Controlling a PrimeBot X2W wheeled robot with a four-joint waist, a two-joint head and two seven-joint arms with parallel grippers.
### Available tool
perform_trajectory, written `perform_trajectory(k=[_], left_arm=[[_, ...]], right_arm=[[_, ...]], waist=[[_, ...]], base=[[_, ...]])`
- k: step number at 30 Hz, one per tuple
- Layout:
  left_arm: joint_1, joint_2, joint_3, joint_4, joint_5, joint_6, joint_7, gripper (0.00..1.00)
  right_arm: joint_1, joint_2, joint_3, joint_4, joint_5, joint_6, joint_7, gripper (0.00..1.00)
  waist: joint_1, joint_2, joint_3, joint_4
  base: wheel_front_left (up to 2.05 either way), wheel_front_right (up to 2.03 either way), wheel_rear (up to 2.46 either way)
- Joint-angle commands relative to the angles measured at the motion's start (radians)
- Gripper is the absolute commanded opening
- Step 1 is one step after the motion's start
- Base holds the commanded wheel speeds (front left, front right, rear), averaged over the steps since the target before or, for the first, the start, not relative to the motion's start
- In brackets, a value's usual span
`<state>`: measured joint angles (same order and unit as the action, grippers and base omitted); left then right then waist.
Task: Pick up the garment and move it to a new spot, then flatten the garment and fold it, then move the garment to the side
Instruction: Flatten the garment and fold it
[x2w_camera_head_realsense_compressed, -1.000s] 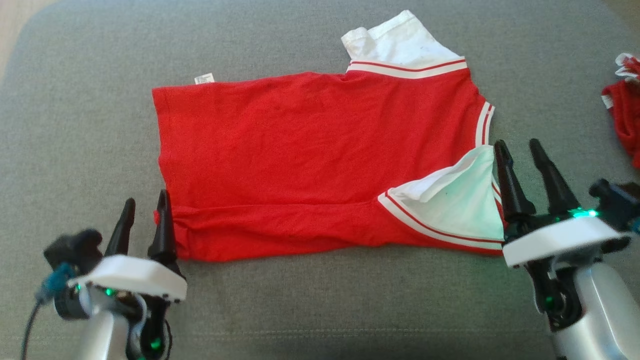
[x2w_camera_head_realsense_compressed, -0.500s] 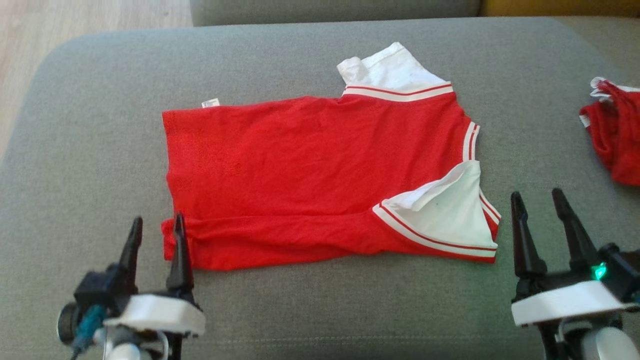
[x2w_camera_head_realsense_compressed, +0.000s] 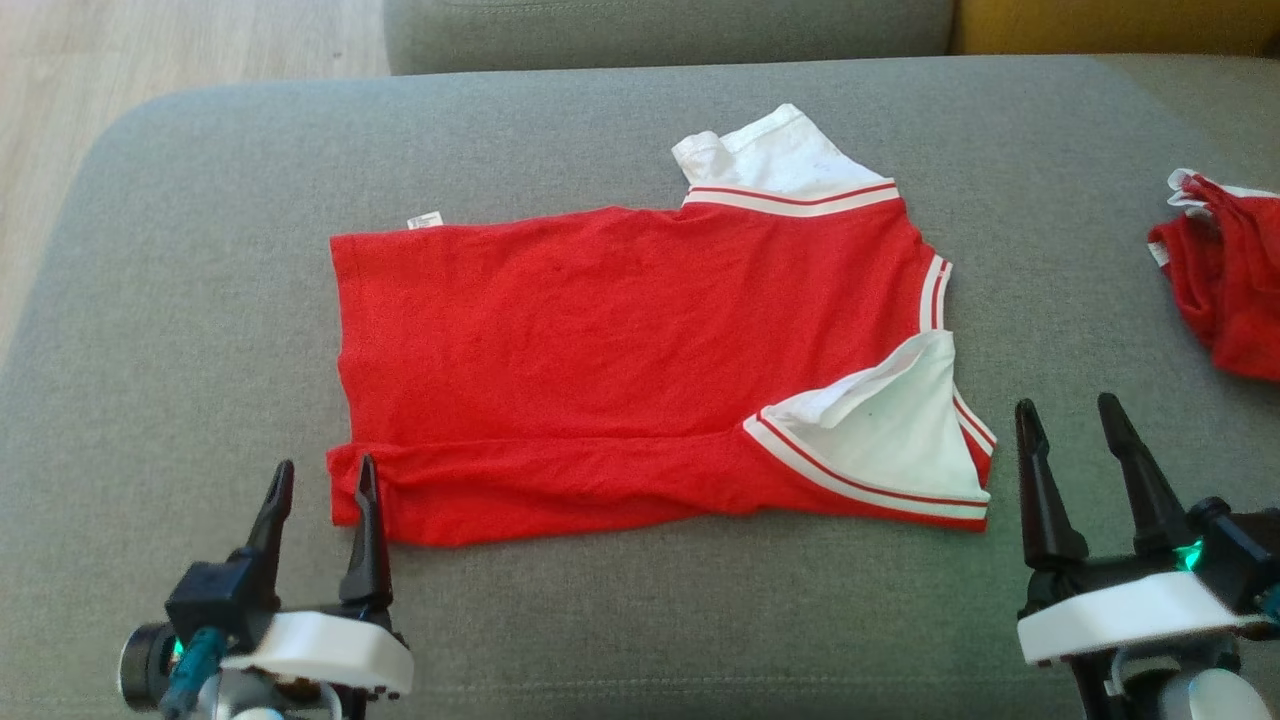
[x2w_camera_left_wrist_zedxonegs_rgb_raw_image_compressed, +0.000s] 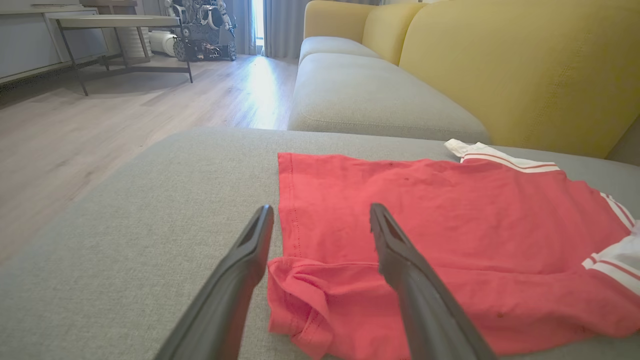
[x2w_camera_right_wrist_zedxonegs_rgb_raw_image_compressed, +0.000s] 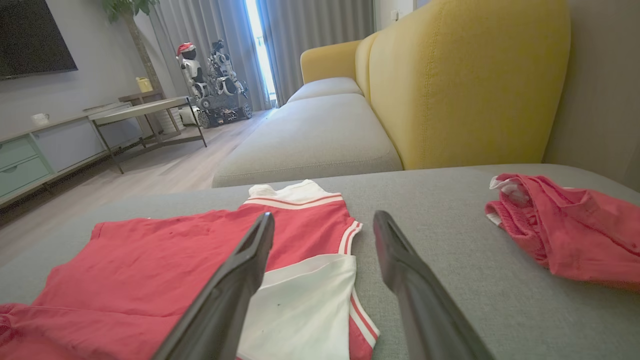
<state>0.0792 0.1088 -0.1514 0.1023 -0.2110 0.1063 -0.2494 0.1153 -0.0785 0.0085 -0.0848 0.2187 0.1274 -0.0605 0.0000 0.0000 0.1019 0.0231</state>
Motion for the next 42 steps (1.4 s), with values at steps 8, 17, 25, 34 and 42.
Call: perform_trajectory(k=[8,17,25,34,42], left_arm=[[-0.063,0.013,-0.007,0.108,-0.018,-0.041,0.038,1.00],[-0.145,0.011,-0.010,0.266,-0.042,-0.056,0.053,1.00],[-0.195,0.017,-0.001,0.355,-0.071,-0.077,0.053,0.38],[-0.221,0.043,-0.009,0.397,-0.079,-0.104,0.048,0.00],[-0.168,0.070,-0.012,0.313,-0.080,-0.096,0.063,0.00]], right_arm=[[-0.022,-0.005,0.032,0.062,-0.012,0.003,0.078,1.00],[-0.084,0.010,0.031,0.214,-0.049,0.003,0.177,1.00],[-0.143,0.020,0.027,0.297,-0.040,0.003,0.167,1.00],[-0.174,0.026,0.029,0.349,0.015,0.003,0.142,0.00],[-0.086,0.028,-0.008,0.283,0.065,0.003,0.135,0.00]], waist=[[0.0000,0.0000,0.036,0.001],[0.0000,0.0000,0.108,-0.002],[0.0000,0.0000,0.136,0.002],[0.0000,0.0000,0.148,0.003],[0.0000,0.0000,0.108,0.006]], base=[[0.00,0.00,0.00],[0.00,0.00,0.00],[0.00,0.00,0.00],[0.00,0.00,0.00],[0.00,0.00,0.00]])
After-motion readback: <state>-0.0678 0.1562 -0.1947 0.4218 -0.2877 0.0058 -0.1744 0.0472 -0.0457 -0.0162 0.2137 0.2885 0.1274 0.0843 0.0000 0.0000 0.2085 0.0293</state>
